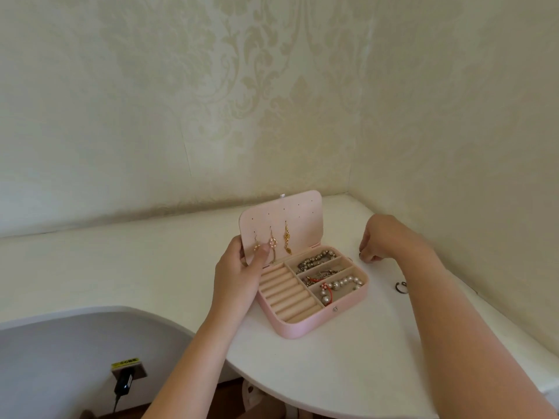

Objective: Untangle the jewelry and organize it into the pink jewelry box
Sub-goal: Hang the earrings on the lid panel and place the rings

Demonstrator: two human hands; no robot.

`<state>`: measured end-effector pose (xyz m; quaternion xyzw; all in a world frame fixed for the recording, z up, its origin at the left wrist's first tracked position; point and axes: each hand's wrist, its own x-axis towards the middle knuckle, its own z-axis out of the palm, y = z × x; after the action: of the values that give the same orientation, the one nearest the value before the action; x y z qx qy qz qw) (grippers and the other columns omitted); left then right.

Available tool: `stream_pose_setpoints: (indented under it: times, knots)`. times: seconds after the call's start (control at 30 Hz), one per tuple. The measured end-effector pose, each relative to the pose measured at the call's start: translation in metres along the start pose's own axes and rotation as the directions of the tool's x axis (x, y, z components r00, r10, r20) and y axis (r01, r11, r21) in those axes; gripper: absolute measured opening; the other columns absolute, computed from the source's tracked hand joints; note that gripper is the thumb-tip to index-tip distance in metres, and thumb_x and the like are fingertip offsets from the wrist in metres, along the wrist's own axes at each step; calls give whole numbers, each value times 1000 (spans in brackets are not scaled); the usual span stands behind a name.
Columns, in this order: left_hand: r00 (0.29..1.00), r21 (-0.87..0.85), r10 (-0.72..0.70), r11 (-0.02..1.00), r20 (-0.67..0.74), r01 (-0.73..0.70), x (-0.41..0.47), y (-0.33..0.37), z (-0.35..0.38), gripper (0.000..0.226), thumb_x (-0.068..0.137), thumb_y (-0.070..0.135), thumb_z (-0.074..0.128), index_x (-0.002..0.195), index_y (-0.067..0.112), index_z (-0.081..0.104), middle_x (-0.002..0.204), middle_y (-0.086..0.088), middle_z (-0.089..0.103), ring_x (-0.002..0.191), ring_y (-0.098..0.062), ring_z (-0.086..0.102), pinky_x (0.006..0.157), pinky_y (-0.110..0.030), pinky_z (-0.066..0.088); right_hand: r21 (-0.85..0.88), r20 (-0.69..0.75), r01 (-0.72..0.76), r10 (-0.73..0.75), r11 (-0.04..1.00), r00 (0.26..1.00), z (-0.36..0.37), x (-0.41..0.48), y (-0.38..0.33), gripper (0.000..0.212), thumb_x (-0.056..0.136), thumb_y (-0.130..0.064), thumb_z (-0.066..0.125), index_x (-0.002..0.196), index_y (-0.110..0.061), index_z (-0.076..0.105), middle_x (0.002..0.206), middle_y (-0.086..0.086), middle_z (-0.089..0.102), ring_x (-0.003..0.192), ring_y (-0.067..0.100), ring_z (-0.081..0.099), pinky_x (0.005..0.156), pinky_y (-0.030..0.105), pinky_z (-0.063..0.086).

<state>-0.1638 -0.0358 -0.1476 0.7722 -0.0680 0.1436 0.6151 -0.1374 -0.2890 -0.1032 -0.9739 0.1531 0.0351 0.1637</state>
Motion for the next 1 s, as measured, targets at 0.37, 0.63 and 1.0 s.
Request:
stream_pose_setpoints:
  times: [0.37, 0.63, 1.0]
  knots:
    - [995, 86, -62, 995, 72, 56, 6, -14, -5, 25, 86, 7, 57, 110, 13, 58, 97, 3, 69, 90, -14, 64, 71, -25, 45, -14, -150, 57, -59, 998, 987, 10, 11, -6, 29, 72, -11, 76, 97, 1, 68, 97, 17, 69, 89, 29, 67, 80, 34, 54]
    - [991, 9, -98, 995, 92, 98, 6, -10, -6, 28, 85, 1, 54, 110, 13, 59, 97, 3, 69, 88, -10, 65, 65, -18, 44, 260, -362, 354, -249, 899, 898, -2, -12, -16, 18, 88, -4, 59, 99, -2, 72, 92, 6, 71, 77, 11, 65, 66, 15, 43]
    - [983, 5, -105, 994, 151, 105, 7, -12, -6, 41, 70, 16, 64, 111, 14, 56, 97, 0, 69, 89, -16, 66, 76, -32, 51, 292, -88, 704, -715, 647, 693, 28, -62, -84, 12, 73, -2, 75, 84, -9, 76, 79, 4, 73, 71, 9, 64, 70, 17, 50]
